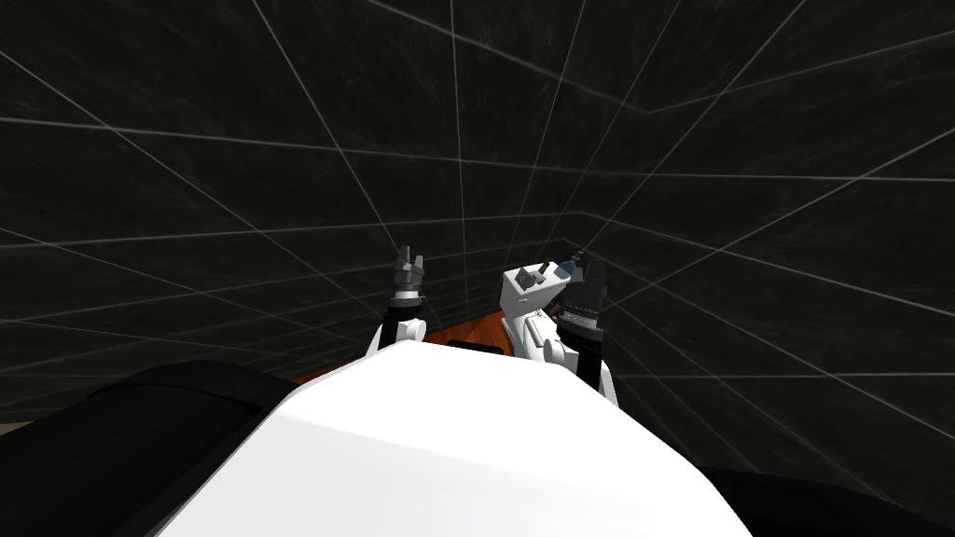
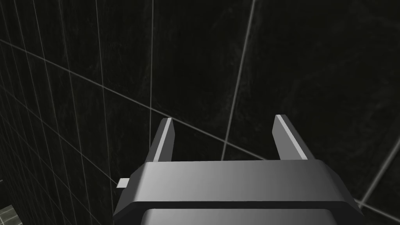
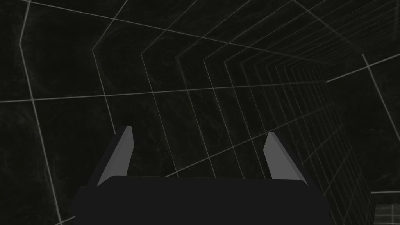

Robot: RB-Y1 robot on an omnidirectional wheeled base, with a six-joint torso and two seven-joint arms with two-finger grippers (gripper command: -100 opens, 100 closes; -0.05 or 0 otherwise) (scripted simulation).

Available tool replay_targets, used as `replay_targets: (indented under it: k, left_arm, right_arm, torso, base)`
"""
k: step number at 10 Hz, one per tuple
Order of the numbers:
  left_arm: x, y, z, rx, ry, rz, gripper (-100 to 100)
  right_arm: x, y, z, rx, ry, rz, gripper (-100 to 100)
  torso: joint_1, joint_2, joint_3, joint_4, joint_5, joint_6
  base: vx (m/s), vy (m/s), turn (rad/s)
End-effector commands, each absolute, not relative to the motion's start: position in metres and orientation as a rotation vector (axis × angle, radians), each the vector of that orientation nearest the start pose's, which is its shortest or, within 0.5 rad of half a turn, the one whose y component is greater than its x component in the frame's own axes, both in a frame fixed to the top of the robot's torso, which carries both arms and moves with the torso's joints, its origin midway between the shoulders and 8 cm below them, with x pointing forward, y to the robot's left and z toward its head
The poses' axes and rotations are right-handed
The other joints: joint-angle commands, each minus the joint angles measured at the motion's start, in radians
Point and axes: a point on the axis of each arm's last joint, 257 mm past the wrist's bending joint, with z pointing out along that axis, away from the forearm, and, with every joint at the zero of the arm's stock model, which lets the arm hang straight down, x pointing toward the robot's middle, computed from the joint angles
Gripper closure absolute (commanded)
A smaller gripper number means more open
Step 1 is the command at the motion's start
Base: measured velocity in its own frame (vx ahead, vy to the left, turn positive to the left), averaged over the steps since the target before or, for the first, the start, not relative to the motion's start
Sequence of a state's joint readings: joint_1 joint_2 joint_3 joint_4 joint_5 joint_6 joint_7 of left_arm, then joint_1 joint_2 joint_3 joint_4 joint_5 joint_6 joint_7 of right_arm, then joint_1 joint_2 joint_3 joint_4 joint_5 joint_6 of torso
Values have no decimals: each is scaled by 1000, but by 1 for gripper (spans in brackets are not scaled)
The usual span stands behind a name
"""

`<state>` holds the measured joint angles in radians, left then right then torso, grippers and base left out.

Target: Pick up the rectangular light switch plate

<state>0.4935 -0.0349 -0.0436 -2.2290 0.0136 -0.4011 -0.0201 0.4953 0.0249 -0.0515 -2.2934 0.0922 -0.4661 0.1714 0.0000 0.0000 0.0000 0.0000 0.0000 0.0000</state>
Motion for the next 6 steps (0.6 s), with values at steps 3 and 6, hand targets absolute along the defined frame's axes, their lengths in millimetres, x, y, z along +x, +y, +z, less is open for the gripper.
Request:
replay_targets:
  k: [3, 6]
  left_arm:
    - [371, 272, -16, -804, 682, -1305, 0]
    - [371, 272, -16, -804, 682, -1305, 0]
  right_arm:
    - [354, -279, 17, 519, 775, 1066, -100]
    - [358, -273, 12, 487, 826, 1081, -100]
  torso:
    - [-1, -2, -1, 0, 0, 0]
    - [-1, -3, -1, -1, 0, 0]
  base:
    - [26, -10, 82]
    - [33, -11, 49]
